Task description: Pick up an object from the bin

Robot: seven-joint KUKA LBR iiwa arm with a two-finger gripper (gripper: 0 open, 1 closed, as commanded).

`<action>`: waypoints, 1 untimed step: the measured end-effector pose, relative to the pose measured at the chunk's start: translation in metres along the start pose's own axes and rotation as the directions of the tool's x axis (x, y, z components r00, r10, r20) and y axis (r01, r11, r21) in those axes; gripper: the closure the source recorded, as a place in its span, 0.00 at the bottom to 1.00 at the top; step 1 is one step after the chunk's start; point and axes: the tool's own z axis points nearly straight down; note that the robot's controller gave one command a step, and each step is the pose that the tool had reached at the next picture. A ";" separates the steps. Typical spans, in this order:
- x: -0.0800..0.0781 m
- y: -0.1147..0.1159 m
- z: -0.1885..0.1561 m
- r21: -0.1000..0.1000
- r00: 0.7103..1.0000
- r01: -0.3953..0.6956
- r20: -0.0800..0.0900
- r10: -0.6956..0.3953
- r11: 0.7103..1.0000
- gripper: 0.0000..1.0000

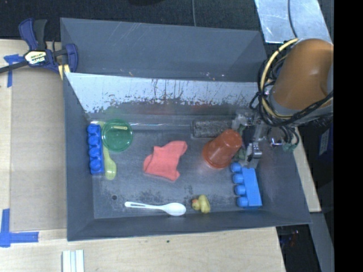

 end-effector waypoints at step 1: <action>-0.002 0.000 -0.004 0.001 1.000 0.003 0.008 -0.003 1.000 0.00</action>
Offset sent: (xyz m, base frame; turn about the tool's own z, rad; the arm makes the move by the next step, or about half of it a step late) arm 0.0232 0.0774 -0.0566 0.3466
